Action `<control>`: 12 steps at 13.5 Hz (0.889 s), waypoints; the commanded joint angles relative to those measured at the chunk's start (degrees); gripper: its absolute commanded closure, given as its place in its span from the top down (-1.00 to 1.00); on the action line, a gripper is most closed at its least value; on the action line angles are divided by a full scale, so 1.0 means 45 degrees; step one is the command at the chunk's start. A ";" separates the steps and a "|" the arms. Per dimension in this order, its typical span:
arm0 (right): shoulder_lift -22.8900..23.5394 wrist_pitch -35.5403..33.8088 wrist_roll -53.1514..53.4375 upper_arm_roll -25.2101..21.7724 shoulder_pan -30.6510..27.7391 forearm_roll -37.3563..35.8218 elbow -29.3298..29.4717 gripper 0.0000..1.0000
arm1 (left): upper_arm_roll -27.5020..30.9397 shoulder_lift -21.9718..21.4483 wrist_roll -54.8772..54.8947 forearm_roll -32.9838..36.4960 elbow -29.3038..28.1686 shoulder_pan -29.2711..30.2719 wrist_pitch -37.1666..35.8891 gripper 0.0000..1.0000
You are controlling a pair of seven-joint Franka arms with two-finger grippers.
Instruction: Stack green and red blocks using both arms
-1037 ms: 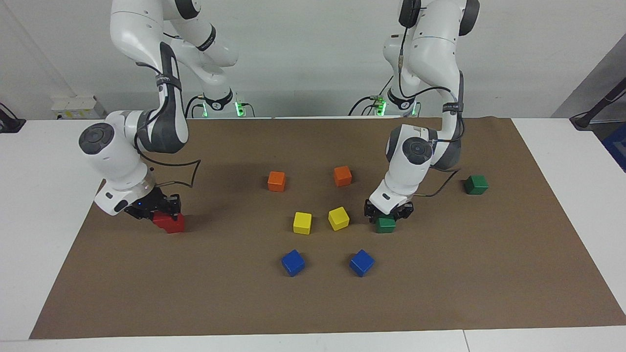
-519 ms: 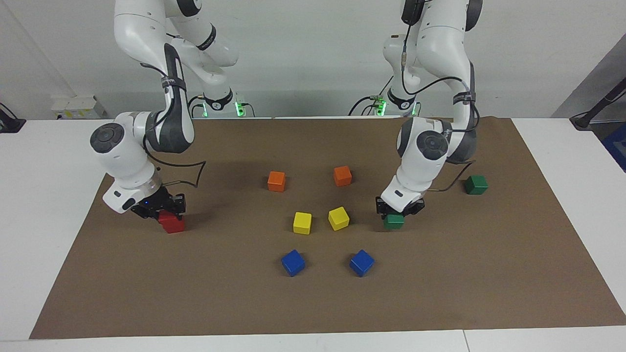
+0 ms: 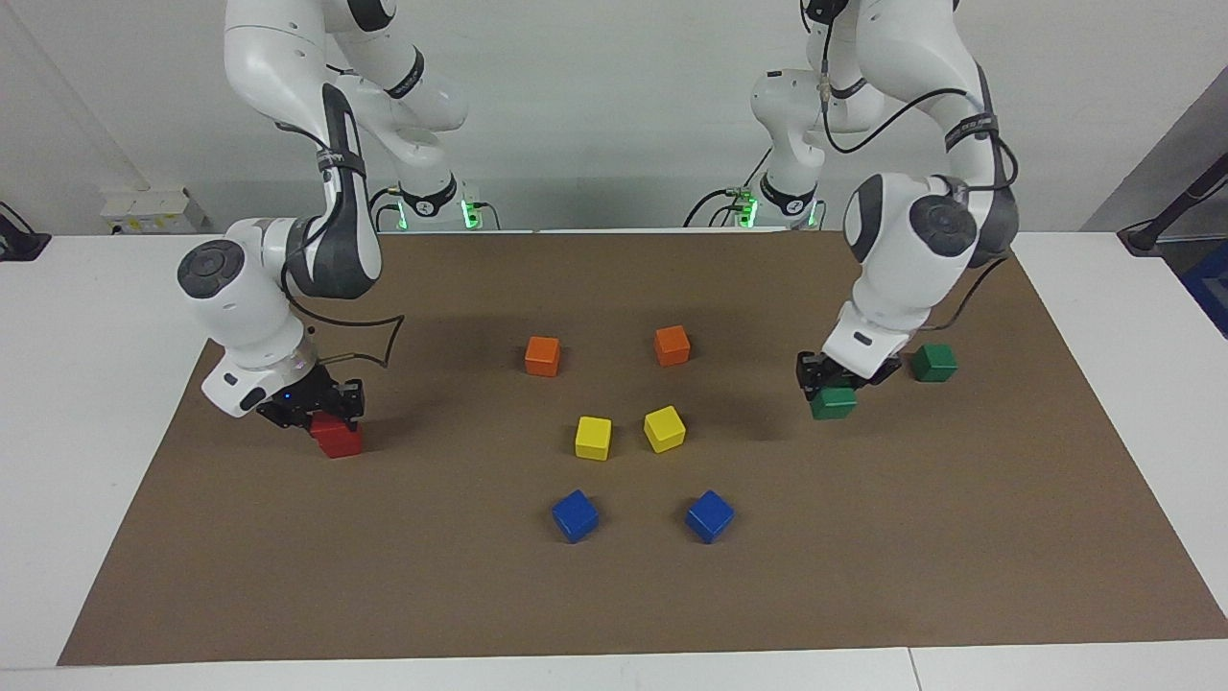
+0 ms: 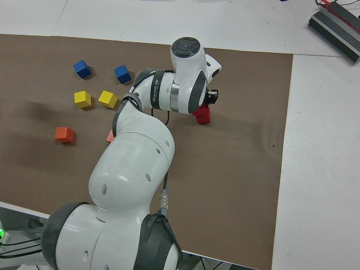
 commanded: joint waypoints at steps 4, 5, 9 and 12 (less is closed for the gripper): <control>-0.0440 0.0350 -0.0116 0.0050 -0.0211 0.0199 -0.0580 -1.00 | -0.0140 -0.1441 0.3886 0.0106 -0.3847 0.2943 0.3783 -1.00; -0.0440 0.0369 -0.0116 0.0050 -0.0211 0.0199 -0.0600 -1.00 | -0.0140 -0.1442 0.4024 0.0106 -0.4006 0.3023 0.3961 -1.00; -0.0459 0.0525 -0.0155 0.0050 -0.0211 0.0199 -0.0658 -1.00 | -0.0159 -0.1307 0.4434 0.0106 -0.4961 0.3024 0.5034 -1.00; -0.0459 0.0526 0.0000 0.0031 -0.0192 0.0179 -0.0658 0.75 | -0.0159 -0.1208 0.4904 0.0106 -0.5355 0.3024 0.5721 -1.00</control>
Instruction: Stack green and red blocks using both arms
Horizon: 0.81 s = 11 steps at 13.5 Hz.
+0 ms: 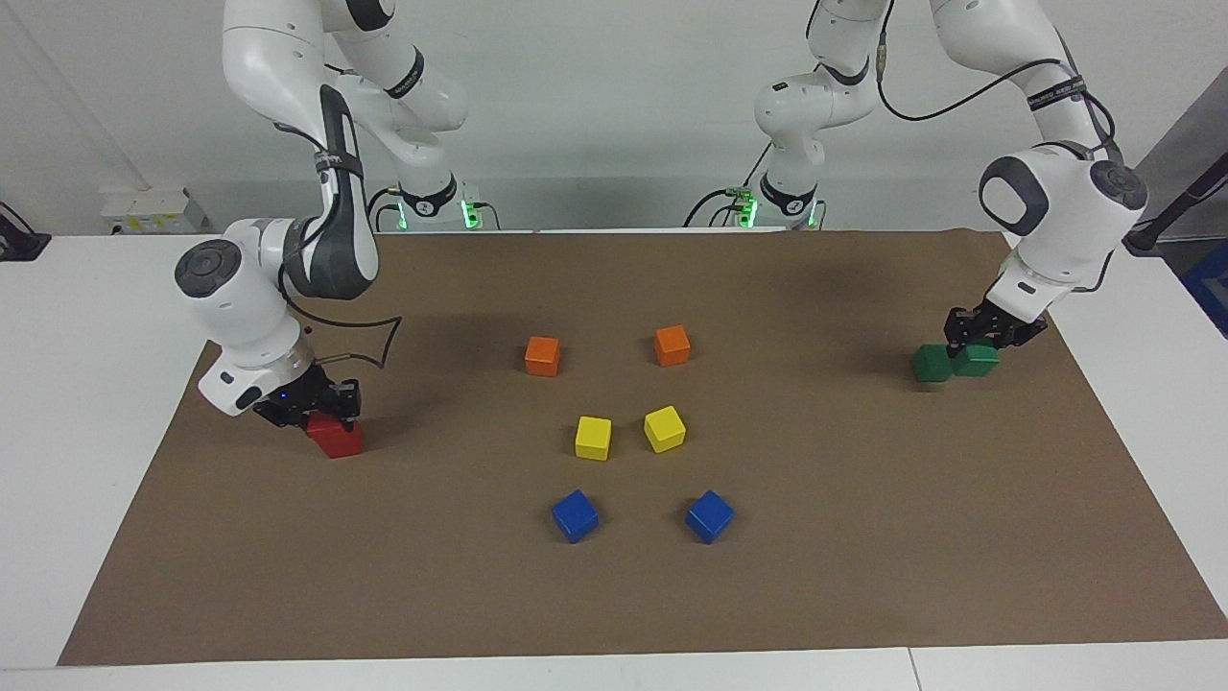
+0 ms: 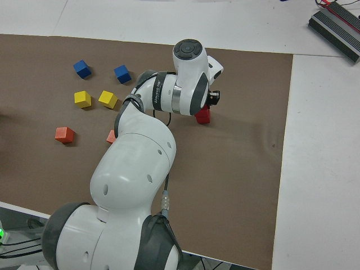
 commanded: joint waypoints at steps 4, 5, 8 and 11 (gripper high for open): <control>-0.0412 0.0012 0.0138 0.0086 -0.0142 0.0179 -0.0268 1.00 | -0.0013 -0.0335 0.0366 0.0122 -0.0502 0.0029 0.0270 -1.00; -0.0411 -0.0067 0.0196 0.0086 -0.0103 0.0179 -0.0131 1.00 | -0.0013 -0.0355 0.0385 0.0123 -0.0560 0.0010 0.0231 -1.00; -0.0722 -0.2227 0.1072 0.0183 0.0130 0.0179 0.1484 1.00 | -0.0013 -0.0531 0.0405 0.0142 -0.1008 0.0029 0.0095 -1.00; -0.1988 -0.4204 0.1719 0.0301 0.0697 0.0257 0.2351 1.00 | -0.0033 -0.0648 0.0463 0.0142 -0.1068 0.0048 -0.0394 -1.00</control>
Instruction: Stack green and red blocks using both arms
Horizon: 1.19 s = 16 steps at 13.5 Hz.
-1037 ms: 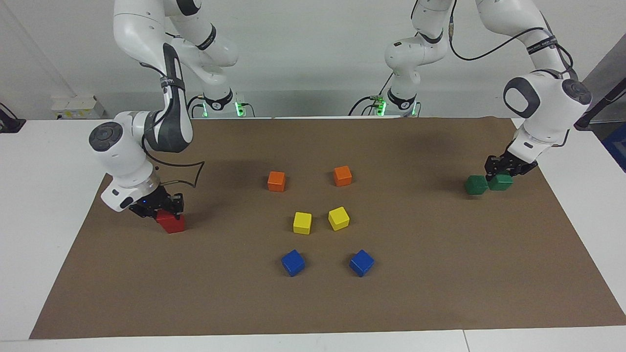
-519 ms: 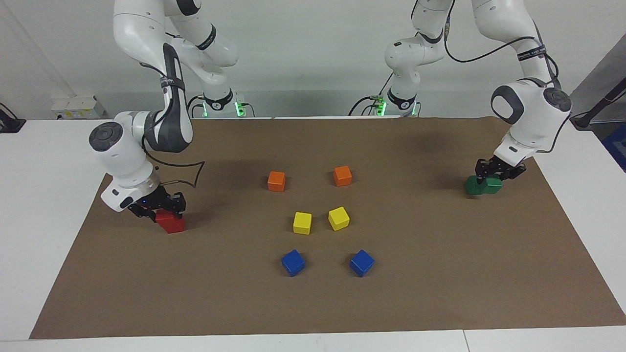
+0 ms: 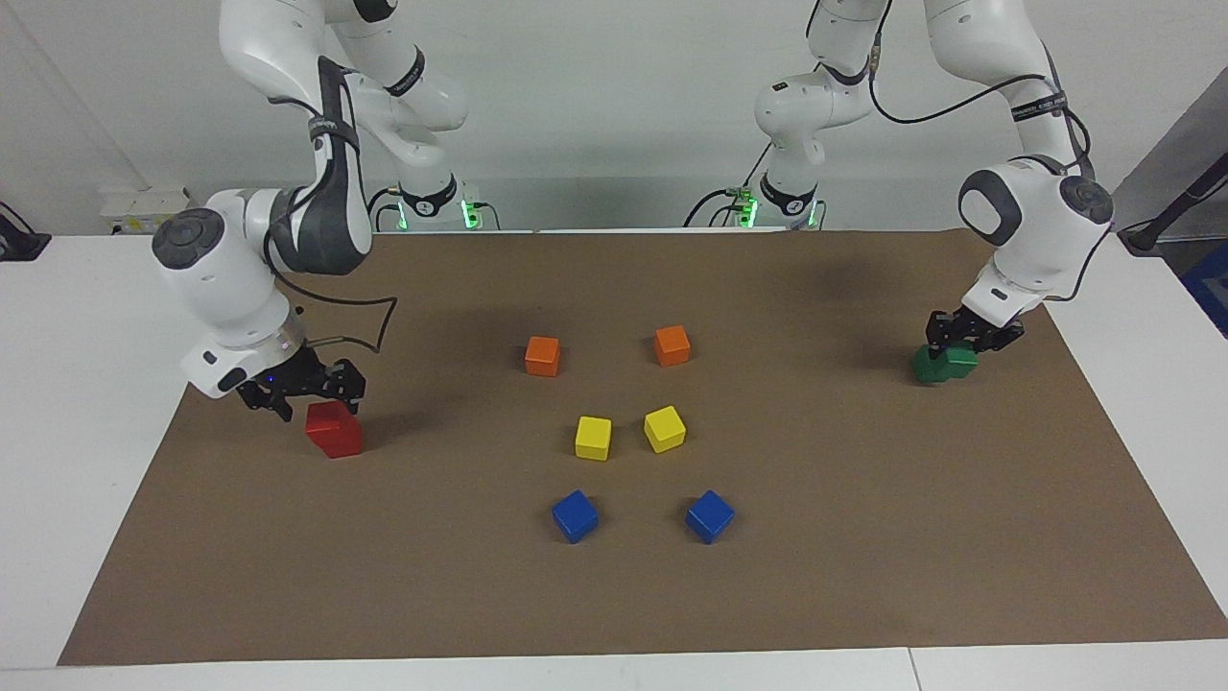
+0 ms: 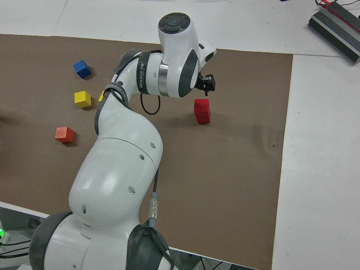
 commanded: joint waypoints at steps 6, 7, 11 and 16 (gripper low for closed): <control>-0.2275 -0.5394 0.0388 0.0047 0.0098 0.0410 0.2387 1.00 | 0.0016 -0.0580 0.0793 0.0161 -0.0663 0.0088 -0.0052 -1.00; -0.2198 -0.5632 0.0388 0.0028 0.0059 0.0313 0.2622 1.00 | 0.0055 -0.0580 0.1453 0.0161 -0.0663 0.0088 -0.0052 -1.00; -0.2178 -0.5596 0.0388 -0.0012 0.0019 0.0175 0.2586 1.00 | 0.0055 -0.0580 0.1909 0.0181 -0.0663 0.0362 -0.0071 1.00; -0.2236 -0.5614 0.0407 -0.0012 0.0078 0.0156 0.2449 1.00 | 0.0055 -0.0580 0.1811 0.0181 -0.0643 0.0362 -0.0071 1.00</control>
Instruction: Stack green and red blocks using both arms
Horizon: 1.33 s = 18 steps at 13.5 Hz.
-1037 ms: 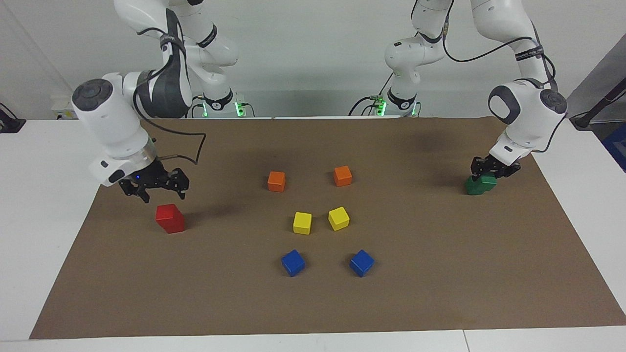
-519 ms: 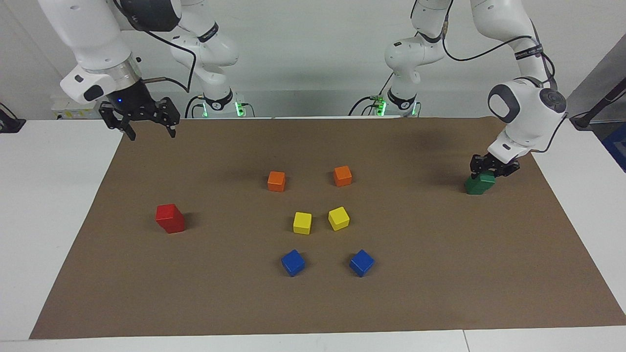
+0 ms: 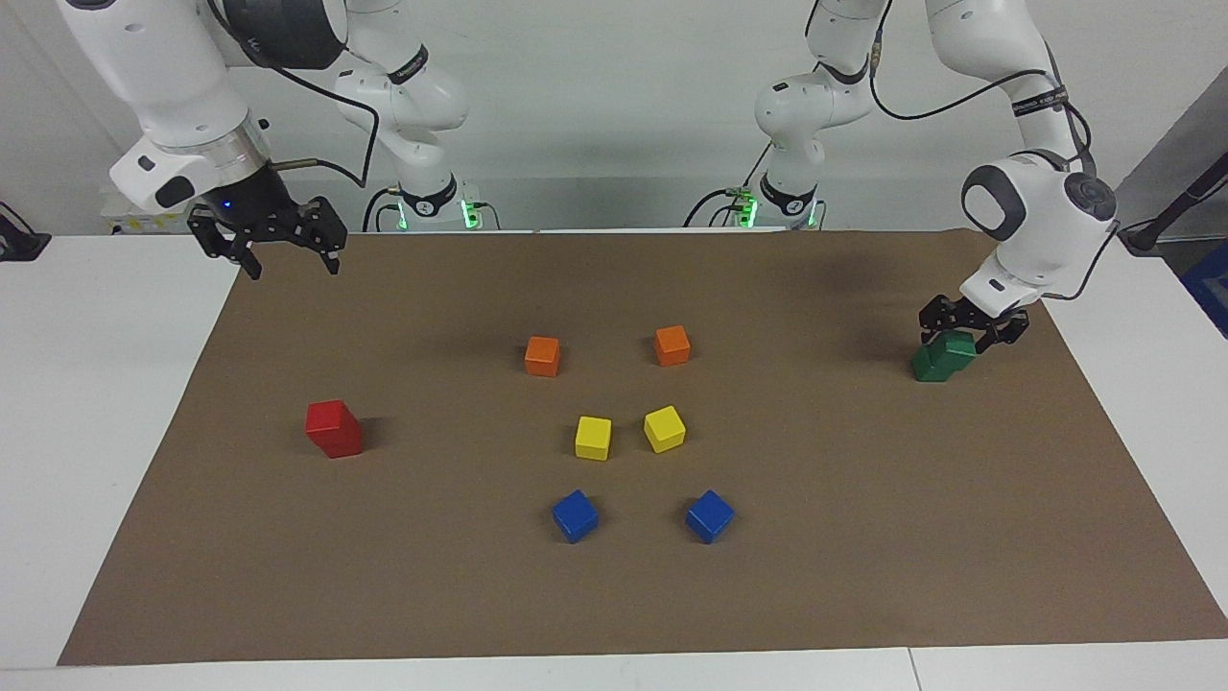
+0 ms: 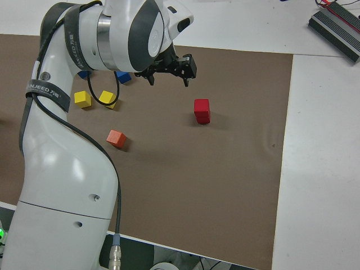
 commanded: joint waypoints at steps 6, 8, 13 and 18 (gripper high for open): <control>-0.0001 -0.0434 0.0085 0.0068 -0.0059 -0.0203 0.0005 1.00 | -0.0161 -0.0625 -0.0705 0.0152 0.2754 -0.0085 -0.3391 1.00; -0.0021 -0.0454 0.0085 0.0068 -0.0020 -0.0475 -0.0034 1.00 | -0.0356 -0.1032 -0.1548 0.0172 0.3638 -0.0240 -0.4196 1.00; -0.0021 -0.0435 0.0085 0.0068 -0.0039 -0.0535 -0.0073 1.00 | -0.0571 -0.1817 -0.4280 0.0152 0.4322 -0.0591 -0.5253 1.00; -0.0021 -0.0415 0.0085 0.0068 -0.0039 -0.0535 -0.0073 1.00 | -0.1040 -0.1135 -0.4967 0.0152 0.6798 -0.0691 -0.7494 1.00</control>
